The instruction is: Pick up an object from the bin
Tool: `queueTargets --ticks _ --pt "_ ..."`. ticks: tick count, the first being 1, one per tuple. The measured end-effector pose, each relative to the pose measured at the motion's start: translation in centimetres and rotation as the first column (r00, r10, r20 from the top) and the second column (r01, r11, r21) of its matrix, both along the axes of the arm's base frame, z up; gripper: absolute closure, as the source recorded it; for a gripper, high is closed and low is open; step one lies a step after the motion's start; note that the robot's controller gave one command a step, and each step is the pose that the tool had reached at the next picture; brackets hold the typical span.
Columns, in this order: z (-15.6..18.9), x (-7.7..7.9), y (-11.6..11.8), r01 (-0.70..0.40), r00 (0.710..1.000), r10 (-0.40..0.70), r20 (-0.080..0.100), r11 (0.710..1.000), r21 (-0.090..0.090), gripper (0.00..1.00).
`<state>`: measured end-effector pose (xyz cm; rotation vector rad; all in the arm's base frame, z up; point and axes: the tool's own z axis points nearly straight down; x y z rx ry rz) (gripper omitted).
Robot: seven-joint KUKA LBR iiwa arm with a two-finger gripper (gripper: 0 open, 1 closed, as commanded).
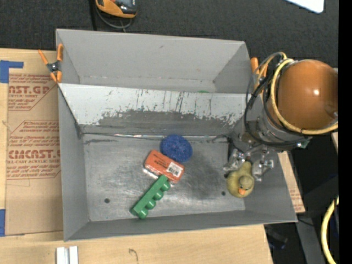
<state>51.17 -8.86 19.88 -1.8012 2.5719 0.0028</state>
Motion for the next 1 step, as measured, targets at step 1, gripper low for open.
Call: queueTargets --ticks 1 --pt "3.96 -0.24 -1.69 -0.151 0.989 0.151 -0.001 0.989 0.001 1.00"
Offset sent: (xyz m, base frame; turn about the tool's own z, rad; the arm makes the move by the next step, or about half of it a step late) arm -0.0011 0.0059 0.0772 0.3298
